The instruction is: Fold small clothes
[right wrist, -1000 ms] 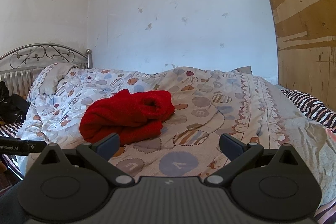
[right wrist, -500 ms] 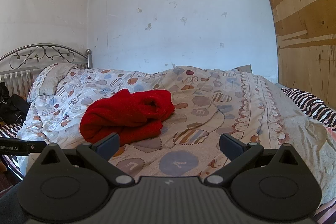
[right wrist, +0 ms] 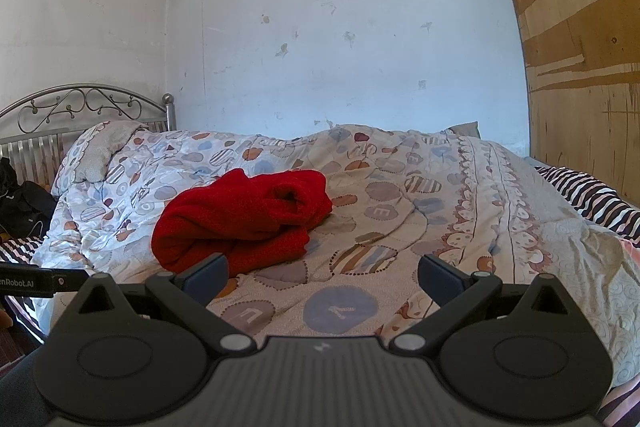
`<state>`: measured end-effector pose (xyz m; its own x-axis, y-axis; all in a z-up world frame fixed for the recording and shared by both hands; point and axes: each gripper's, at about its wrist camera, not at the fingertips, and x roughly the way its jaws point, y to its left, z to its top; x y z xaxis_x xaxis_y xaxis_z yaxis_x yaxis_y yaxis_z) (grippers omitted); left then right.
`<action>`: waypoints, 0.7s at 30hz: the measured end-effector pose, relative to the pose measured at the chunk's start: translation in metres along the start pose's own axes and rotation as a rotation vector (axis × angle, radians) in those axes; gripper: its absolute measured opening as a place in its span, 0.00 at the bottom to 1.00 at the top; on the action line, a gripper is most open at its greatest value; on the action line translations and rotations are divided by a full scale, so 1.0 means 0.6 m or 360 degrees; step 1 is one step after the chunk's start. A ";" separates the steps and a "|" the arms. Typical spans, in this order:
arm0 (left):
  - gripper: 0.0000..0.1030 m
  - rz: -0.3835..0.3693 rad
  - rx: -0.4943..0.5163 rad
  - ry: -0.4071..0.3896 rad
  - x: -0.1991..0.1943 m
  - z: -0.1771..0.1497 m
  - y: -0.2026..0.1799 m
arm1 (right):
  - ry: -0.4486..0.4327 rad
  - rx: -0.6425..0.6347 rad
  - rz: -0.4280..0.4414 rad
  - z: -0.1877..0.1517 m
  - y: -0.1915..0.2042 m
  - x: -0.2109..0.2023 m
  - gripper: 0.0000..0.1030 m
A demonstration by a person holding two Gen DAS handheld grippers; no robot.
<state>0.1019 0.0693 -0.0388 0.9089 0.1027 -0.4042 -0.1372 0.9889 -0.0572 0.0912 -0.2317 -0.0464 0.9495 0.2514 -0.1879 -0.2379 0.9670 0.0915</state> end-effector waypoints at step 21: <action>0.99 0.0001 0.0001 0.0001 -0.001 0.000 0.000 | 0.0004 0.0005 -0.0001 -0.004 0.001 -0.001 1.00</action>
<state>0.1013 0.0692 -0.0385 0.9084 0.1032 -0.4051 -0.1376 0.9889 -0.0566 0.0902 -0.2310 -0.0484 0.9491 0.2511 -0.1902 -0.2369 0.9669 0.0943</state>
